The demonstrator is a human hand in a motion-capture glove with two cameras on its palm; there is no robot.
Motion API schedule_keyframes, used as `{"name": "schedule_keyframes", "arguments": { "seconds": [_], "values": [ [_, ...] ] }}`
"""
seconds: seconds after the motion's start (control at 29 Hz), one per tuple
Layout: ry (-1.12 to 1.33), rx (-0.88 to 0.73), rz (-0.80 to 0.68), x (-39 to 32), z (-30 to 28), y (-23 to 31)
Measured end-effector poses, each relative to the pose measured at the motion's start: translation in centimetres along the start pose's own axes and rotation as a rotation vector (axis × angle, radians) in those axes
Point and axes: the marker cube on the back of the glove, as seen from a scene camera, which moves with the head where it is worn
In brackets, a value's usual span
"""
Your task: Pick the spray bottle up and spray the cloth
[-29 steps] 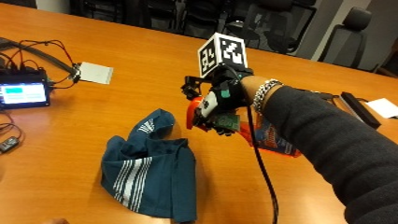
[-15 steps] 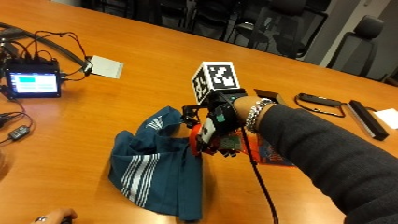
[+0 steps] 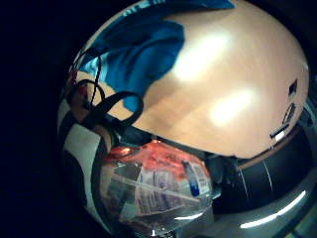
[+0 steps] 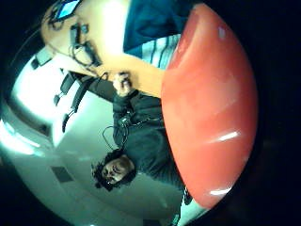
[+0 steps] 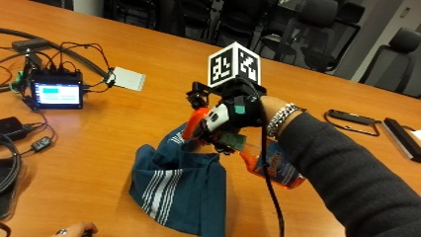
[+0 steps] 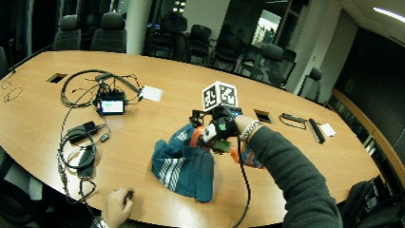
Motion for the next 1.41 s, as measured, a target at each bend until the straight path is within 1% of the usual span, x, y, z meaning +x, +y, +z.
{"name": "schedule_keyframes", "arguments": {
  "seconds": [0.14,0.41,0.48,0.59,0.69,0.86,1.03,1.14,1.24,1.41],
  "values": [
    [-0.082,0.095,-0.149,-1.9,-1.3,0.5],
    [-0.335,0.428,-0.487,-4.9,-4.7,2.1],
    [-0.402,0.543,-0.562,-5.5,-5.4,2.4],
    [-0.502,0.781,-0.658,-6.2,-6.3,2.1],
    [-0.573,0.994,-0.716,-6.7,-6.5,1.1],
    [-0.616,1.249,-0.739,-6.2,-6.0,-1.6],
    [-0.613,1.419,-0.650,-3.9,-4.4,-4.8],
    [-0.623,1.470,-0.604,-2.6,-3.5,-6.5],
    [-0.651,1.482,-0.579,-1.6,-3.0,-7.4],
    [-0.664,1.489,-0.532,-1.3,-3.5,-6.8]
  ]
}}
